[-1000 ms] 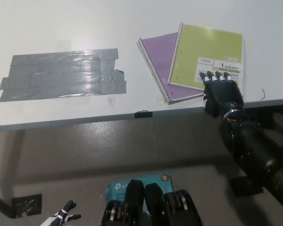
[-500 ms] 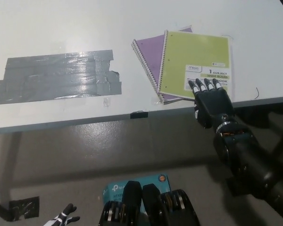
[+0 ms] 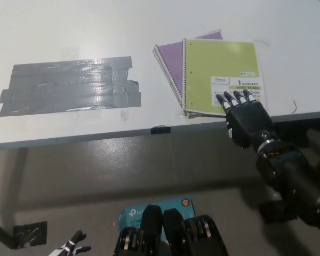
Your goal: The robot uses its right hand to align two notebooks stacked together until they are fully overlapped
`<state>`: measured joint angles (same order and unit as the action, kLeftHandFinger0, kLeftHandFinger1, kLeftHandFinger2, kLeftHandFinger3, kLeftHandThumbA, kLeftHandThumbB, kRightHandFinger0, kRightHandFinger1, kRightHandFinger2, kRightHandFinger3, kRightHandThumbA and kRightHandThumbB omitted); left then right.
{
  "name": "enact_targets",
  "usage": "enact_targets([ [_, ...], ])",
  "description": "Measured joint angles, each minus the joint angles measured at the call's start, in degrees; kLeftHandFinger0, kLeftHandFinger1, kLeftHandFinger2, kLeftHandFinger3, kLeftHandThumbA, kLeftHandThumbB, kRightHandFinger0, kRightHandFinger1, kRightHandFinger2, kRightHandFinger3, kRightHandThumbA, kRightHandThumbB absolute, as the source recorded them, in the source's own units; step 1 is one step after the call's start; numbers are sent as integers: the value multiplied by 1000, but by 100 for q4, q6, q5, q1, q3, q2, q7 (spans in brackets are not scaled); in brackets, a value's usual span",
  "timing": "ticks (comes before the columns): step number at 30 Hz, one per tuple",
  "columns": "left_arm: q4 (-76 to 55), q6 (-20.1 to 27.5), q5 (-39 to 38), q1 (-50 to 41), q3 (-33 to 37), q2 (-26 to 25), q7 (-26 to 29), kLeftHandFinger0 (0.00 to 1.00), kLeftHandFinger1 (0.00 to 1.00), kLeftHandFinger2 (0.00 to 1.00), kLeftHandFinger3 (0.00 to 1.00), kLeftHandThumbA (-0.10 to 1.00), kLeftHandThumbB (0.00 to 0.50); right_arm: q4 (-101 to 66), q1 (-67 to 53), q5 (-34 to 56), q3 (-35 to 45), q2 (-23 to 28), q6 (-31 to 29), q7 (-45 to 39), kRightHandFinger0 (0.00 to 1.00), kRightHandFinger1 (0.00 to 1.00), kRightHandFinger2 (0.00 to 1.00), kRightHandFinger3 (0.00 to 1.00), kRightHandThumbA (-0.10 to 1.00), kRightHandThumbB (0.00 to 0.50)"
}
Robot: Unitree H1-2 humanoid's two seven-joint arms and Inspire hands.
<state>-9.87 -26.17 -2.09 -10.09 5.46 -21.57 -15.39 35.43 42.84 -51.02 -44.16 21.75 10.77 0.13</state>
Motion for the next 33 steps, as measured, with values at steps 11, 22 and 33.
enact_targets([
  [11, 3, -1, 2, 25, 0, -12, -47, 780, 788, 881, 1000, 1000, 500, 196, 273, -242, -305, 274, -659, 9, 1000, 1000, 1000, 1000, 1000, 305],
  [22, 2, -1, 13, 42, 33, -27, -111, 726, 763, 873, 1000, 1000, 500, 200, 422, -676, -703, 420, -849, 113, 1000, 1000, 1000, 1000, 1000, 325],
  [33, 2, -2, 41, 109, 73, -58, -120, 791, 780, 873, 1000, 1000, 500, 519, 684, -952, -926, 626, -1366, 383, 1000, 1000, 1000, 1000, 1000, 303],
])
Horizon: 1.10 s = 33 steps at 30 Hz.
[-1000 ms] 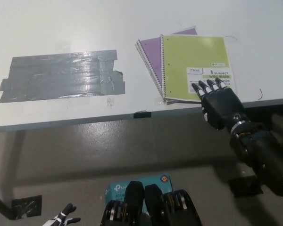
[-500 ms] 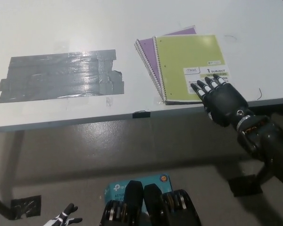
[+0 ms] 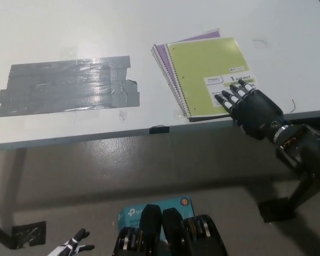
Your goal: The robot uses its right hand to align two notebooks stacked together until they are fully overlapped
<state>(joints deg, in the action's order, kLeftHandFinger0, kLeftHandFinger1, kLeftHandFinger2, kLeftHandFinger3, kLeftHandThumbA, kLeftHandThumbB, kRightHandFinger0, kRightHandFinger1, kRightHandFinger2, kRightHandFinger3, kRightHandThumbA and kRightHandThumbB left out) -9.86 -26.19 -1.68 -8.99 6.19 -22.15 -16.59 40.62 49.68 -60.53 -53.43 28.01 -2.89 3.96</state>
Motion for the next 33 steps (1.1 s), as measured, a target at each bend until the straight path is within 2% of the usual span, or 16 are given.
enact_targets([
  [2, -1, 0, 3, 2, 1, -2, 0, 775, 757, 859, 1000, 1000, 500, 77, 44, -47, -13, 16, -52, 22, 1000, 1000, 1000, 1000, 1000, 307],
  [7, -1, 0, 23, 7, 11, -13, 0, 807, 771, 845, 1000, 1000, 500, 190, 158, -149, -76, 55, -163, 36, 1000, 1000, 1000, 1000, 1000, 303],
  [13, -1, 1, 33, 24, 17, -13, -1, 734, 714, 817, 1000, 1000, 500, 191, 184, -210, -88, 80, -233, 57, 1000, 1000, 1000, 1000, 1000, 295],
  [16, -1, 0, 34, 37, 17, -13, -1, 760, 732, 821, 1000, 1000, 500, 199, 185, -215, -81, 60, -232, 55, 1000, 1000, 1000, 1000, 1000, 307],
  [19, -2, 0, 35, 41, 21, -13, 0, 813, 768, 831, 1000, 1000, 500, 205, 185, -251, -75, 35, -228, 55, 1000, 1000, 1000, 1000, 1000, 295],
  [21, -1, 0, 39, 42, 29, -13, 0, 787, 754, 837, 1000, 1000, 500, 223, 188, -278, -72, 6, -226, 56, 1000, 1000, 1000, 1000, 1000, 292],
  [22, -1, 0, 44, 42, 36, -13, 0, 819, 768, 835, 1000, 1000, 500, 241, 201, -291, -72, -15, -226, 57, 1000, 1000, 1000, 1000, 1000, 293],
  [26, -1, 0, 67, 65, 70, -14, 0, 840, 775, 825, 1000, 1000, 500, 260, 222, -357, -75, -43, -225, 57, 1000, 1000, 1000, 1000, 1000, 291],
  [27, -1, 0, 73, 67, 77, -16, 0, 840, 780, 839, 1000, 1000, 500, 267, 228, -373, -75, -50, -224, 57, 1000, 1000, 1000, 1000, 1000, 314],
  [29, -1, 1, 84, 70, 90, -17, -2, 707, 744, 833, 1000, 1000, 500, 310, 247, -400, -77, -73, -224, 57, 1000, 1000, 1000, 1000, 1000, 309],
  [33, -2, 0, 96, 72, 107, -30, -4, 642, 679, 813, 1000, 1000, 500, 361, 278, -415, -76, -85, -224, 55, 1000, 1000, 1000, 1000, 1000, 310],
])
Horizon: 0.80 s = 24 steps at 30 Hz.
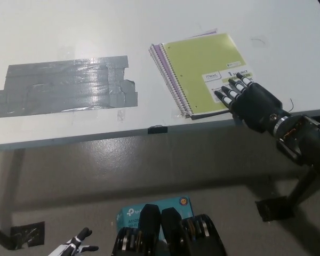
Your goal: The robot uses its right hand to align two notebooks stacked together until they are fully overlapped
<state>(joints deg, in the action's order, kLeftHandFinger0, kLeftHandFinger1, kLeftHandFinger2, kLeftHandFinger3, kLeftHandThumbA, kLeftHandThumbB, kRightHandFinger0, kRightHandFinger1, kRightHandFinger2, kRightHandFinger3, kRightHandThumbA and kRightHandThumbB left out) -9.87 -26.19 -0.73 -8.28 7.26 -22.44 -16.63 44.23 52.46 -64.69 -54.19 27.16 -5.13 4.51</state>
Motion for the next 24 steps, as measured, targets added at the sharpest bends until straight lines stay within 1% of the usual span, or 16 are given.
enact_targets([
  [1, 0, 0, 1, 0, 5, -5, -2, 678, 684, 806, 1000, 1000, 500, 10, 5, -1, 0, 0, -1, 1, 1000, 1000, 1000, 1000, 1000, 312],
  [4, -3, 0, 14, 21, 40, -46, -32, 637, 625, 761, 1000, 1000, 500, 68, 37, -14, -2, 0, -3, 5, 1000, 1000, 1000, 1000, 1000, 309],
  [5, -3, 0, 18, 26, 45, -56, -35, 583, 532, 742, 1000, 1000, 500, 75, 42, -19, -2, 0, -4, 5, 1000, 1000, 1000, 1000, 1000, 319],
  [6, -3, 0, 21, 30, 47, -62, -36, 611, 553, 745, 1000, 1000, 500, 85, 51, -29, -9, 1, -6, 7, 1000, 1000, 1000, 1000, 1000, 324],
  [7, -3, 0, 25, 34, 49, -64, -37, 617, 525, 741, 1000, 1000, 500, 101, 64, -38, -15, 1, -12, 14, 1000, 1000, 1000, 1000, 1000, 334],
  [8, -2, 0, 30, 44, 58, -65, -37, 611, 514, 740, 1000, 1000, 500, 131, 85, -55, -24, 0, -22, 27, 1000, 1000, 1000, 1000, 1000, 333],
  [9, -2, 0, 39, 54, 68, -65, -38, 577, 494, 729, 1000, 1000, 500, 179, 106, -83, -43, -3, -33, 54, 1000, 1000, 1000, 1000, 1000, 334],
  [10, -2, 0, 45, 63, 74, -65, -38, 587, 542, 731, 1000, 1000, 500, 211, 118, -93, -43, -7, -42, 73, 1000, 1000, 1000, 1000, 1000, 338],
  [12, -2, 0, 60, 82, 88, -65, -39, 593, 521, 736, 1000, 1000, 500, 250, 127, -109, -43, -13, -54, 107, 1000, 1000, 1000, 1000, 1000, 344],
  [15, -2, 0, 99, 98, 111, -65, -39, 584, 540, 736, 1000, 1000, 500, 275, 130, -118, -42, -35, -57, 135, 1000, 1000, 1000, 1000, 1000, 346],
  [16, -2, 0, 110, 100, 116, -65, -39, 578, 505, 737, 1000, 1000, 500, 283, 130, -118, -41, -44, -57, 141, 1000, 1000, 1000, 1000, 1000, 344],
  [17, -1, 0, 122, 104, 121, -65, -40, 606, 538, 738, 1000, 1000, 500, 294, 130, -118, -39, -56, -57, 148, 1000, 1000, 1000, 1000, 1000, 355],
  [18, -1, 0, 126, 105, 122, -65, -42, 625, 545, 736, 1000, 1000, 500, 303, 130, -117, -31, -70, -57, 151, 1000, 1000, 1000, 1000, 1000, 344],
  [20, -1, 0, 133, 107, 127, -65, -51, 617, 520, 731, 1000, 1000, 500, 309, 132, -122, -33, -109, -54, 156, 1000, 1000, 1000, 1000, 1000, 345],
  [22, -1, 0, 139, 111, 133, -65, -58, 620, 530, 728, 1000, 1000, 500, 320, 139, -133, -37, -141, -50, 174, 1000, 1000, 1000, 1000, 1000, 349],
  [24, -1, 0, 146, 115, 138, -65, -64, 651, 549, 732, 1000, 1000, 500, 351, 154, -161, -52, -162, -48, 203, 1000, 1000, 1000, 1000, 1000, 349],
])
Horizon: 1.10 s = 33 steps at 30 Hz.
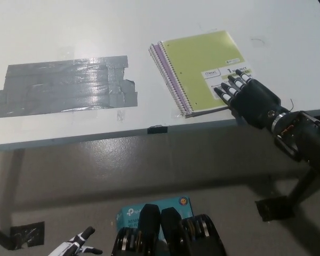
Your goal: The robot uses its right hand to align two notebooks stacked together until they are fully overlapped
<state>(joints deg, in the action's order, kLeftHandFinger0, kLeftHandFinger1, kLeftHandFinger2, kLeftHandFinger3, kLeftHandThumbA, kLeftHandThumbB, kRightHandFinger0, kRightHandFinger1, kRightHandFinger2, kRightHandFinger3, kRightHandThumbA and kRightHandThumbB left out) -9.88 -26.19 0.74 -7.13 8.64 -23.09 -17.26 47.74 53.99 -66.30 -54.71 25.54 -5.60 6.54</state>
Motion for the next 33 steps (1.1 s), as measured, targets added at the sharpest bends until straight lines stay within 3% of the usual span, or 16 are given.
enact_targets([
  [4, 1, 0, 33, 2, 14, 0, -6, 646, 495, 735, 1000, 1000, 500, 48, 11, -10, 8, -54, -1, 67, 1000, 1000, 1000, 1000, 1000, 336],
  [7, 2, 0, 58, 7, 18, 0, -13, 597, 522, 729, 1000, 1000, 500, 48, 9, -10, 9, -83, -1, 110, 1000, 1000, 1000, 1000, 1000, 320],
  [9, 2, 0, 68, 8, 18, 0, -16, 688, 522, 728, 1000, 1000, 500, 53, 5, -13, 4, -92, -1, 152, 1000, 1000, 1000, 1000, 1000, 315],
  [11, 3, 0, 85, 9, 29, 0, -23, 648, 512, 722, 1000, 1000, 500, 49, -2, -17, 4, -92, -1, 167, 1000, 1000, 1000, 1000, 1000, 329],
  [14, 3, 0, 108, 9, 49, 0, -47, 688, 540, 720, 1000, 1000, 500, 65, 0, -52, -10, -93, 0, 194, 1000, 1000, 1000, 1000, 1000, 338],
  [19, 4, 0, 145, 11, 75, -1, -71, 681, 497, 702, 1000, 1000, 500, 88, 7, -82, -46, -87, -1, 244, 1000, 1000, 1000, 1000, 1000, 330],
  [22, 4, 0, 182, 16, 81, -1, -74, 637, 503, 693, 1000, 1000, 500, 86, 8, -96, -54, -82, 0, 252, 1000, 1000, 1000, 1000, 1000, 327],
  [27, 4, 0, 229, 17, 86, -1, -77, 705, 571, 719, 1000, 1000, 500, 86, 8, -121, -50, -77, 0, 254, 1000, 1000, 1000, 1000, 1000, 345],
  [29, 4, 0, 234, 18, 86, -1, -78, 698, 546, 727, 1000, 1000, 500, 84, 7, -121, -43, -74, 0, 254, 1000, 1000, 1000, 1000, 1000, 337],
  [33, 27, 0, 252, 27, 90, -1, -99, 703, 607, 735, 1000, 1000, 500, 83, 7, -135, -43, -65, 0, 266, 1000, 1000, 1000, 1000, 1000, 341],
])
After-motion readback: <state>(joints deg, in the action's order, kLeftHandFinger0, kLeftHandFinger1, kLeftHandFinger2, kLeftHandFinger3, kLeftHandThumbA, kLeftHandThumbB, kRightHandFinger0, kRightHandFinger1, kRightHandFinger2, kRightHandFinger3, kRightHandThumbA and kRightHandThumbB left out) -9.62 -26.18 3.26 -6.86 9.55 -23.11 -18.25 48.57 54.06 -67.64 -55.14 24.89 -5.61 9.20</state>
